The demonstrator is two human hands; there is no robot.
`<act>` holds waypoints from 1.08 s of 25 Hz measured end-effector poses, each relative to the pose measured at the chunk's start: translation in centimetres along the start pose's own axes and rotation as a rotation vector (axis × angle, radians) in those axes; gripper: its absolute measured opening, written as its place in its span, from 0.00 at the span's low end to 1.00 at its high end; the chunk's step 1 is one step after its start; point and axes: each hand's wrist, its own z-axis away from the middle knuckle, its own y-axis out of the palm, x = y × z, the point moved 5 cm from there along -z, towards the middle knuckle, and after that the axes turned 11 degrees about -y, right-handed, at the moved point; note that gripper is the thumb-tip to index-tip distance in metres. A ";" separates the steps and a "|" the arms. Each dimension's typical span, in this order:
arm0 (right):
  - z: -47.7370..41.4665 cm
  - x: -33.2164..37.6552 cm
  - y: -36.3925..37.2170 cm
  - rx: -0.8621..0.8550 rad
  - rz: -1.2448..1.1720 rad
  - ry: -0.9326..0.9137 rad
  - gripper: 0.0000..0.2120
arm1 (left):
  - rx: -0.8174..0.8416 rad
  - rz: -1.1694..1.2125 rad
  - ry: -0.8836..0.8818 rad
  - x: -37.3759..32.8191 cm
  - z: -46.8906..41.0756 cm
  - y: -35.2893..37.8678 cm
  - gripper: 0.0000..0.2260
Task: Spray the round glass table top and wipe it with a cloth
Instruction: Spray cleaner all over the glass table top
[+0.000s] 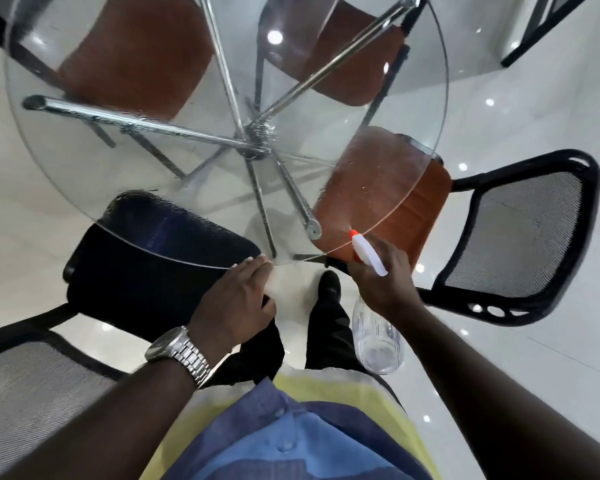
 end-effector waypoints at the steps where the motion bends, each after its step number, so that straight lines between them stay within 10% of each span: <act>1: -0.6 0.8 0.9 0.012 0.006 -0.015 0.03 | -0.013 0.007 -0.015 0.7 0.3 -0.3 0.31; 13: -4.3 6.6 8.0 0.098 -0.071 -0.240 0.04 | -0.028 0.044 -0.038 4.6 1.6 -1.2 0.33; 27: -0.3 -7.3 0.4 -0.105 -0.011 -0.230 0.13 | 0.001 -0.088 0.102 -3.4 -3.4 -1.0 0.30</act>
